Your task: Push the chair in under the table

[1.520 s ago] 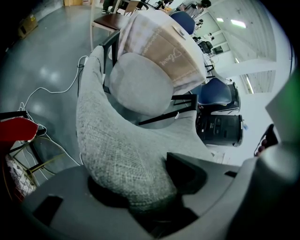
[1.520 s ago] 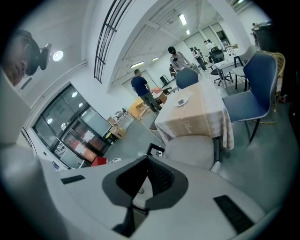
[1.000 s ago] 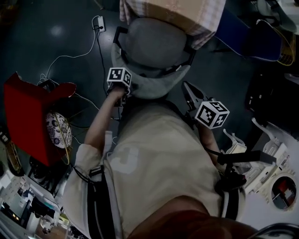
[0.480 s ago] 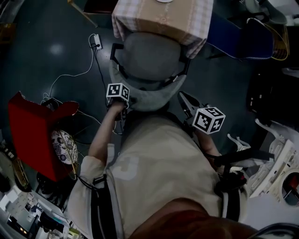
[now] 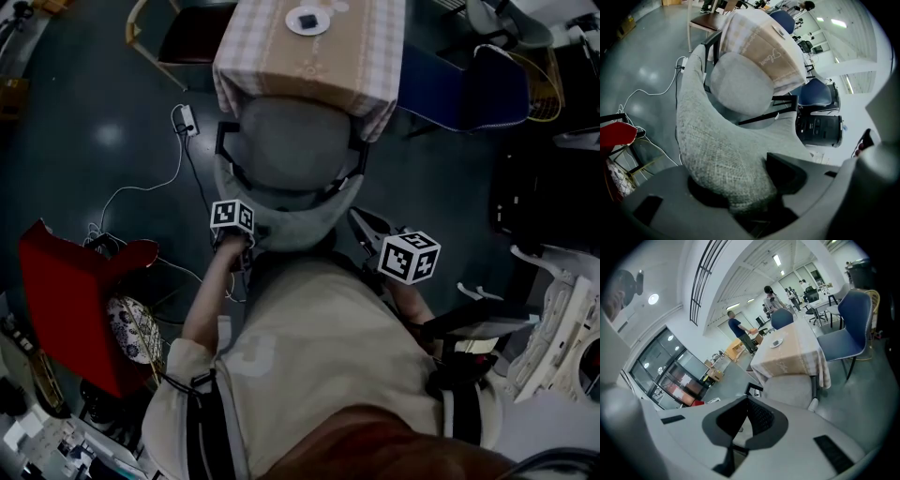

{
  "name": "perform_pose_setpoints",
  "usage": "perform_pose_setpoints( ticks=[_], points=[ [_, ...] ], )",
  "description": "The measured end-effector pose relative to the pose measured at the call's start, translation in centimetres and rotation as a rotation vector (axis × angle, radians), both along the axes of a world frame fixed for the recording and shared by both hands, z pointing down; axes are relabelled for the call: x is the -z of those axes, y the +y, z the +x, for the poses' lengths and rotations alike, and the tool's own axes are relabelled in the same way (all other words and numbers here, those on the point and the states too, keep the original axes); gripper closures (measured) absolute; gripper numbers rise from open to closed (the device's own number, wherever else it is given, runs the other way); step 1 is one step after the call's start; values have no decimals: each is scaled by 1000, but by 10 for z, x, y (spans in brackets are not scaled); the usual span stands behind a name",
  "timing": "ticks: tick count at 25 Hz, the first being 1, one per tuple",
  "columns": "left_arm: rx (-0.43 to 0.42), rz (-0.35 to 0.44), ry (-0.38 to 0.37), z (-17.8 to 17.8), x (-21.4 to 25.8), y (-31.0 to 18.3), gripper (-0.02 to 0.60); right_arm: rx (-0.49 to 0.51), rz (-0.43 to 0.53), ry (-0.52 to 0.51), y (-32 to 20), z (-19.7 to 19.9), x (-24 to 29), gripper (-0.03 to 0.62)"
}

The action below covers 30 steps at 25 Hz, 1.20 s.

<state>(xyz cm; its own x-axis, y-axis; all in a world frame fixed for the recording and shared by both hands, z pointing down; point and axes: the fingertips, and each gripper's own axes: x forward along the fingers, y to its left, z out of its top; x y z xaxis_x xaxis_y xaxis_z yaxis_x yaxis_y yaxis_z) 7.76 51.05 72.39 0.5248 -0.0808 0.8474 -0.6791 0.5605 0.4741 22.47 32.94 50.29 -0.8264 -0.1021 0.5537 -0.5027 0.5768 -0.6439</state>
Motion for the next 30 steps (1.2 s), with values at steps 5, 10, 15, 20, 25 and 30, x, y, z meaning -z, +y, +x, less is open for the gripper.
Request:
perform_pose_setpoints(
  ticks=[5,10,15,20,25,30],
  points=[
    [10,-11,4,-3,-2,-3,337,-22,-2,5,-7,2,-4,583],
    [23,-24,10,0,-1,-3,337,-7,-3,8,-9,4,-3,583],
    [31,-18,15,-2,-2,-19,337,-43,2,7,-25,8,-3,583],
    [49,-25,27,-2,-2,-21,337,-60,-3,5,-28,11,-4,583],
    [87,-26,33,0,-2,-25,337,-90,7,5,-39,19,-1,583],
    [124,-24,57,2,-1,-30,337,-75,11,6,-38,14,0,583]
  ],
)
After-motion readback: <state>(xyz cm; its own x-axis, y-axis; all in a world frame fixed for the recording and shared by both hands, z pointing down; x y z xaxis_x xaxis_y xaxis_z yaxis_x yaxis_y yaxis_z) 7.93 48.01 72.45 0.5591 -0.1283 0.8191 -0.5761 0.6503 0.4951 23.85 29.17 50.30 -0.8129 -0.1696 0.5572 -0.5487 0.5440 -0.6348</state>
